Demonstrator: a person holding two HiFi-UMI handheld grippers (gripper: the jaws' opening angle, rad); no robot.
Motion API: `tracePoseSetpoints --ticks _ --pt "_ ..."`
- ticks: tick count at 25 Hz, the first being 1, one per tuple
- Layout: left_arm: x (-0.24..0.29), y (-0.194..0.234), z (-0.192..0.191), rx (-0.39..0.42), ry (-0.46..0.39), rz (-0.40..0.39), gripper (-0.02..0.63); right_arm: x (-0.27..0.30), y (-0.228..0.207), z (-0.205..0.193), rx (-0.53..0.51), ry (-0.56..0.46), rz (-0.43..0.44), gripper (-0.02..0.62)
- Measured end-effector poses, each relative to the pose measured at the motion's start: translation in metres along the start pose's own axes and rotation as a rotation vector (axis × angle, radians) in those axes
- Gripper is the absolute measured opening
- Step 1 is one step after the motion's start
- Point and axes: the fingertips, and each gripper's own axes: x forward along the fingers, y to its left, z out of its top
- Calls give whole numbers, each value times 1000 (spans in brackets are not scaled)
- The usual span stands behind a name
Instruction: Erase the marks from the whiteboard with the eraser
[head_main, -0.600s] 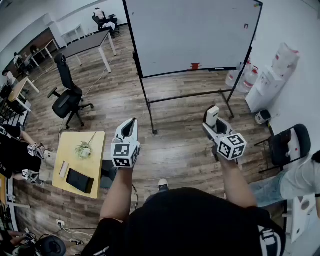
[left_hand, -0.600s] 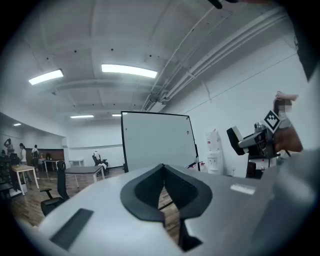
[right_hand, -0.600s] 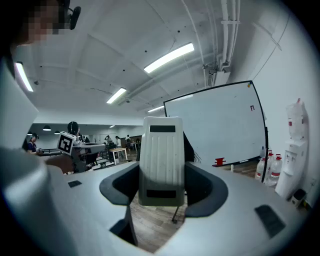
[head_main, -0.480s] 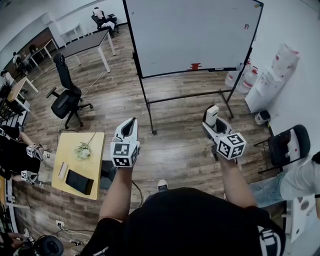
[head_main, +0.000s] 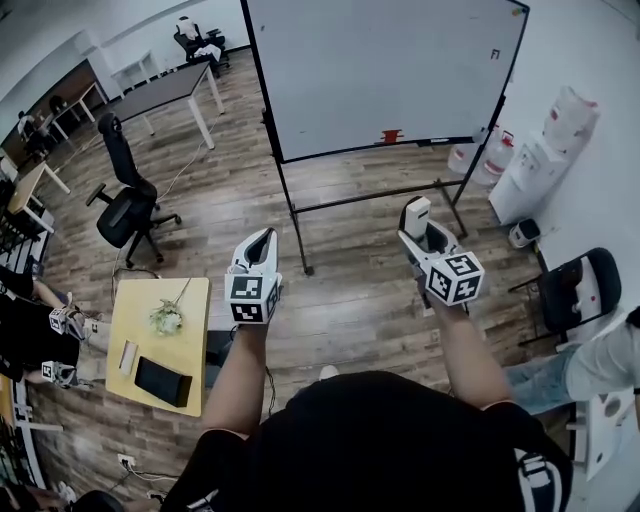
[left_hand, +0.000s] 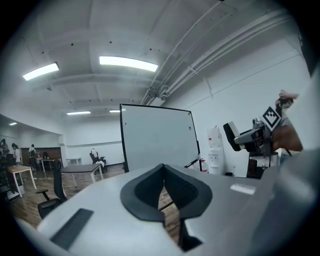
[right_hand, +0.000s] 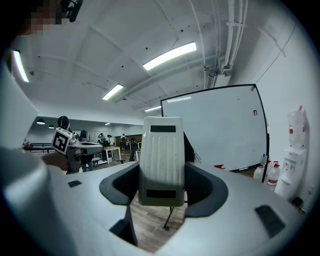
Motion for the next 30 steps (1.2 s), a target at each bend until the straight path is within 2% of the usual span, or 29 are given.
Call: tracePoseSetpoints --ticks 6,17,30 --pt "26 24 0 -3 -4 -29 12 32 8 10 -33 0 -21 252" --pt "49 70 -12 -16 12 -63 12 81 28 8 -33 29 -67 252" --pt "61 85 -28 21 40 -81 12 111 39 2 -55 67 -78 252"
